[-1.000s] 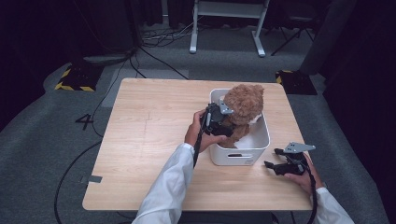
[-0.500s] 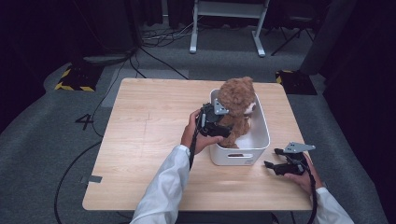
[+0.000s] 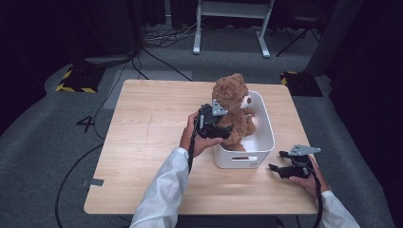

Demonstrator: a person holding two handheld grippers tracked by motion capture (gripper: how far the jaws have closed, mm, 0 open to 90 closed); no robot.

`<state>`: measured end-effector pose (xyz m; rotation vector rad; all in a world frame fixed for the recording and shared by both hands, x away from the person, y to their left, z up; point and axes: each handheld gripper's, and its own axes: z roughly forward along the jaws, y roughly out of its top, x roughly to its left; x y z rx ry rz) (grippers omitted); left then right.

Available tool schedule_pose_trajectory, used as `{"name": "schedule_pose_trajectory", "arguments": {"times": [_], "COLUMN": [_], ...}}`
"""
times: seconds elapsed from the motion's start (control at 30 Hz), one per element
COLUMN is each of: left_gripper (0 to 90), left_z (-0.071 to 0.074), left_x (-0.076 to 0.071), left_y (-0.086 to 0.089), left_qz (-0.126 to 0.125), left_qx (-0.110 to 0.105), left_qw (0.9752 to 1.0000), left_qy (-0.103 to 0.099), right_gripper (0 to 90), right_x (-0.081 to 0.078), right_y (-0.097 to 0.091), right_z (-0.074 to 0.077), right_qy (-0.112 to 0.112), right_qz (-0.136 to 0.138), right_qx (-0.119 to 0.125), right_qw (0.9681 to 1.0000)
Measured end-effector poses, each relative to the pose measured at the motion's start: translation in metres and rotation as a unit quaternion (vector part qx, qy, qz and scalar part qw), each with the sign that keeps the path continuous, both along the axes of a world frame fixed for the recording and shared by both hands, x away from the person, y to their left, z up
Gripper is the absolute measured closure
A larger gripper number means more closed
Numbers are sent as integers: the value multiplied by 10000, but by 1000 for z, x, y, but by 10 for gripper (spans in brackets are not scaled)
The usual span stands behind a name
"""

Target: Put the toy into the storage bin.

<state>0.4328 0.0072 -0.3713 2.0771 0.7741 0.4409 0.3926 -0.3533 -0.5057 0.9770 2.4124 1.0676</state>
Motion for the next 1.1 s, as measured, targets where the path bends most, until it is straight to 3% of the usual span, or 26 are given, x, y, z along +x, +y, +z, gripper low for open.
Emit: {"name": "schedule_pose_trajectory", "arguments": {"times": [0.47, 0.87, 1.1], "left_gripper": [291, 174, 160], "left_z": [9, 11, 13], "left_x": [-9, -12, -15], "left_y": [10, 22, 30], "left_qz": [20, 179, 169], "left_qx": [9, -77, -54], "left_qw": [10000, 9998, 9998], "left_qy": [-74, -43, -108], "right_gripper": [206, 206, 205], "right_x": [0, 0, 0], "right_y": [0, 0, 0], "right_z": [0, 0, 0], "right_qy": [5, 12, 14], "right_qz": [-9, -10, 1], "right_qx": [3, 5, 10], "right_qw": [10000, 10000, 10000]}}
